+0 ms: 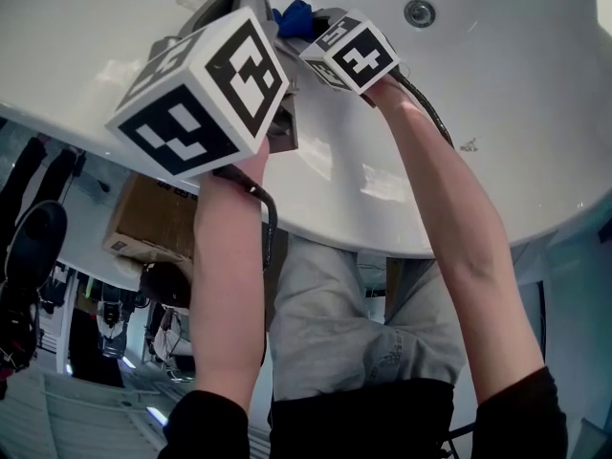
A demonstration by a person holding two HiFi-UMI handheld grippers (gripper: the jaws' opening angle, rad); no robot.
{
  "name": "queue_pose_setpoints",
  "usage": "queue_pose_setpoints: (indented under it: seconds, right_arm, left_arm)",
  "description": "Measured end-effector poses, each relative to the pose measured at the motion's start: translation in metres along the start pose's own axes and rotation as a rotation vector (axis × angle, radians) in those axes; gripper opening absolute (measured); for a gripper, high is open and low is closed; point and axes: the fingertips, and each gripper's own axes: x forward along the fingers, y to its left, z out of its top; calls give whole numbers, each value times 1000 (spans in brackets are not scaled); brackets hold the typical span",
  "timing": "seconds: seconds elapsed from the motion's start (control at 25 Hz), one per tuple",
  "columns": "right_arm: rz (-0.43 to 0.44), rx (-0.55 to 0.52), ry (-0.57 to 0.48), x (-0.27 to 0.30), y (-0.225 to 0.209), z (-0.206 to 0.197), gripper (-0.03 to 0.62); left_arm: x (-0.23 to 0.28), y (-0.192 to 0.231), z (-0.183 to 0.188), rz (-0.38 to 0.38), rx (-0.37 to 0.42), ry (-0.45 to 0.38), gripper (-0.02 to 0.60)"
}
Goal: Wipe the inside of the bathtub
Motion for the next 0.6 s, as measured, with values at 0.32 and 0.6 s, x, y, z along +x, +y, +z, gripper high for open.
queue_pose_setpoints:
  seconds: [0.32,0.6]
  right_arm:
    - [34,0,9,-23,38,-5,75]
    - [53,-14,3,-46,70,-4,75]
  left_arm:
    - [-29,2,4,35,-24,-24,2]
    - [-52,-2,6,48,-37,-48,2]
